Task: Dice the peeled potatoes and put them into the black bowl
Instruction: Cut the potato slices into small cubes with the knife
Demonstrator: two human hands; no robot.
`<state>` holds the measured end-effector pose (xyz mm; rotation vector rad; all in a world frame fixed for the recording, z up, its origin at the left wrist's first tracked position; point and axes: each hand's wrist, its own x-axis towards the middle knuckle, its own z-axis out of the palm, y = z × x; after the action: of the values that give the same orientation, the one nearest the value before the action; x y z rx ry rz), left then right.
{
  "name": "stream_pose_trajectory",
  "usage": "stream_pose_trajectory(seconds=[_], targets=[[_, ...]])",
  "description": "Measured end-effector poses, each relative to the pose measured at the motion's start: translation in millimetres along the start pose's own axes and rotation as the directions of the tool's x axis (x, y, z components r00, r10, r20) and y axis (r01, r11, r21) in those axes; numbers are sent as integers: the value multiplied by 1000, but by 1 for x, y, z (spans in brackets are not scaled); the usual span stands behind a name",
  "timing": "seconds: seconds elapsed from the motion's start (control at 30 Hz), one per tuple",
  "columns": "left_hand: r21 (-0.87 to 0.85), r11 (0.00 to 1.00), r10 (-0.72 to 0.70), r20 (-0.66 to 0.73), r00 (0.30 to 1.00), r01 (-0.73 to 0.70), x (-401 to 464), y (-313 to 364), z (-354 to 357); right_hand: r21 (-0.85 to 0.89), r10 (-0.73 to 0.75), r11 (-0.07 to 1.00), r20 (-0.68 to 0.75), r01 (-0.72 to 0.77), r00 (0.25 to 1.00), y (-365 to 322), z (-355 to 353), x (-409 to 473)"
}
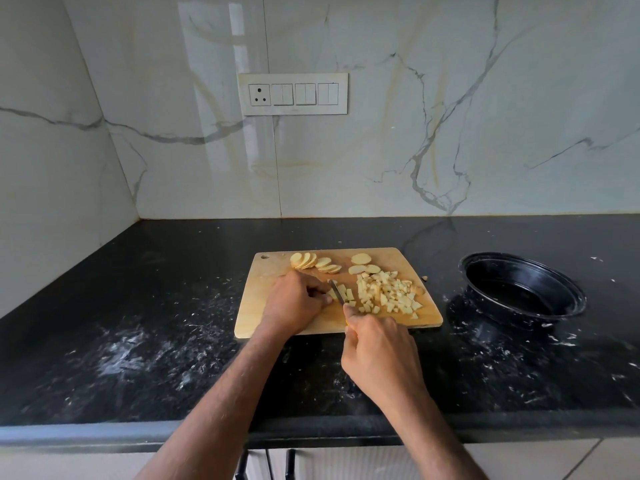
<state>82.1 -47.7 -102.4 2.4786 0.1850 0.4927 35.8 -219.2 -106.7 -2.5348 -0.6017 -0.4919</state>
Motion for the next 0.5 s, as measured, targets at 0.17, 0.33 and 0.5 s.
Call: stream_pose_trajectory(seconds=[0.17,0.33,0.5], targets=[[-20,1000,-15,24,1000,16,5,1,0,55,19,998,73,-23,997,8,2,7],[-44,999,-28,65,998,30,10,0,-1,150,36,987,95,-50,995,15,4,15],[-44,999,-14,57,998,17,9,0,-1,26,32,999,83,-34,996,6,5,13]])
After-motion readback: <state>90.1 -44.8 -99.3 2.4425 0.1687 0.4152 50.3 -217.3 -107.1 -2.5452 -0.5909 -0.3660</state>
